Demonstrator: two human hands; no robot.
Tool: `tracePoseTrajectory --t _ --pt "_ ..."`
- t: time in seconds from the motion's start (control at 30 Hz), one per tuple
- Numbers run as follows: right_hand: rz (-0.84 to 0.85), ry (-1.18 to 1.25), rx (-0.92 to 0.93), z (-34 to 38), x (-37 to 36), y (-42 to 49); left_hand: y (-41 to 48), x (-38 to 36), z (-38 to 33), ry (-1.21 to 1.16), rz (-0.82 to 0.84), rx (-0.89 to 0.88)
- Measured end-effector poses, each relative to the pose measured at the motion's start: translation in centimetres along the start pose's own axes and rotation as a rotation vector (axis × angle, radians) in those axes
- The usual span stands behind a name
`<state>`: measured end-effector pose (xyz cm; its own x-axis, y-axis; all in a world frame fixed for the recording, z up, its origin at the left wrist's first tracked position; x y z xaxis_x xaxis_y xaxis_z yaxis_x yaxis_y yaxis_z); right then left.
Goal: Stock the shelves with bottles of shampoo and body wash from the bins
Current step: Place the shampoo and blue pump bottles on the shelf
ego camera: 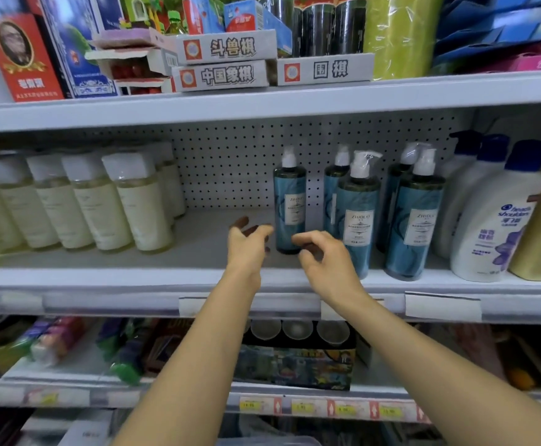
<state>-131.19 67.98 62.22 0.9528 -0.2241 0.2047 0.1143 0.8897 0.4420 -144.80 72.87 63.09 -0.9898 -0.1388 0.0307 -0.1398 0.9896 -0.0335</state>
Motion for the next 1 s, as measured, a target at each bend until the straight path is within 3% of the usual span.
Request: tracePoseTrajectory --t 0.17,0.4,0.7,0.87,1.0 --pt "0.026 0.164 0.063 1.0 -1.0 -3.4 -6.0 3.5 1.6 -0.121 0.011 -0.033" --pt "0.24 0.185 0.016 -3.2 -5.1 -9.4 -9.9 8.0 10.0 -0.016 -0.069 0.109" --pt "0.467 0.178 -0.547 -14.2 -11.7 -16.3 -11.1 11.9 23.3 0.084 -0.073 0.521" --pt "0.438 0.091 -0.975 -22.0 -13.8 -21.1 -11.4 12.3 30.9 0.068 -0.017 0.78" --pt "0.396 -0.069 -1.17 -28.0 -13.6 -26.1 -12.0 11.9 36.5 0.112 0.056 0.924"
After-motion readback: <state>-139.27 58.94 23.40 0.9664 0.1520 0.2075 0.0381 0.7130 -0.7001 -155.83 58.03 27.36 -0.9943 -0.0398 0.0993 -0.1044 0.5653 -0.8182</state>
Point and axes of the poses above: each hand's wrist, its own y-axis towards the middle knuckle, its own x-axis out of the back of the hand, z = x × y, the point moved 3 cm from there along y, towards the middle knuckle, and after that the axes turned 15 degrees about y, right-handed, at the moved point
